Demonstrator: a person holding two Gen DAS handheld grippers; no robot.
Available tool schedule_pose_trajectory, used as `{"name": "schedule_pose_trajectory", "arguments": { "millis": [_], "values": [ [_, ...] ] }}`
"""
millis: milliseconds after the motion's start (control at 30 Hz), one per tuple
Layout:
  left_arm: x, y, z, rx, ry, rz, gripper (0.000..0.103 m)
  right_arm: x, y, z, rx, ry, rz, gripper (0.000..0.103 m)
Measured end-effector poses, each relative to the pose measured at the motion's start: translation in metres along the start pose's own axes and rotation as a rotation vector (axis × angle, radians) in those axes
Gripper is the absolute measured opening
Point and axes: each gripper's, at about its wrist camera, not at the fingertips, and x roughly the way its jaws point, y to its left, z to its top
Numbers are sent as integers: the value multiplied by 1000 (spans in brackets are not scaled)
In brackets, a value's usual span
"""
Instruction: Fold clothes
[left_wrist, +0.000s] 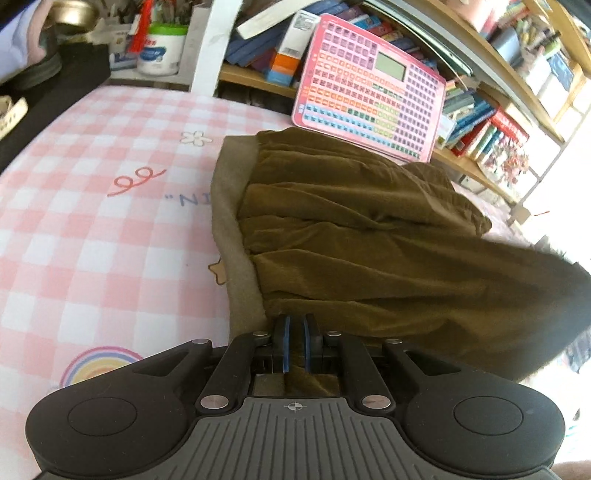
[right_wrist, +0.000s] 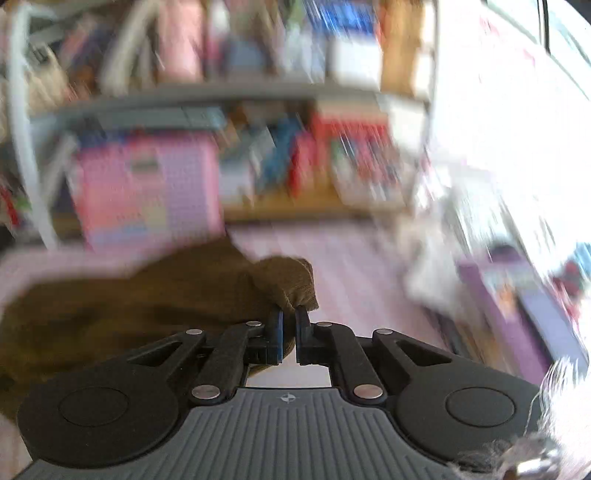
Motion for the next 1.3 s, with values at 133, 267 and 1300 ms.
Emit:
{"name": "schedule_pose_trajectory", "arguments": {
  "millis": [133, 267, 1300],
  "values": [
    [-3, 2, 0, -6, -2, -8, 10, 26, -14, -36, 48, 170, -83, 11],
    [-11, 3, 1, -7, -18, 5, 11, 46, -22, -63, 78, 298, -132, 40],
    [-60, -13, -66, -674, -261, 265, 35, 69, -21, -78, -199, 273, 329, 38]
  ]
}}
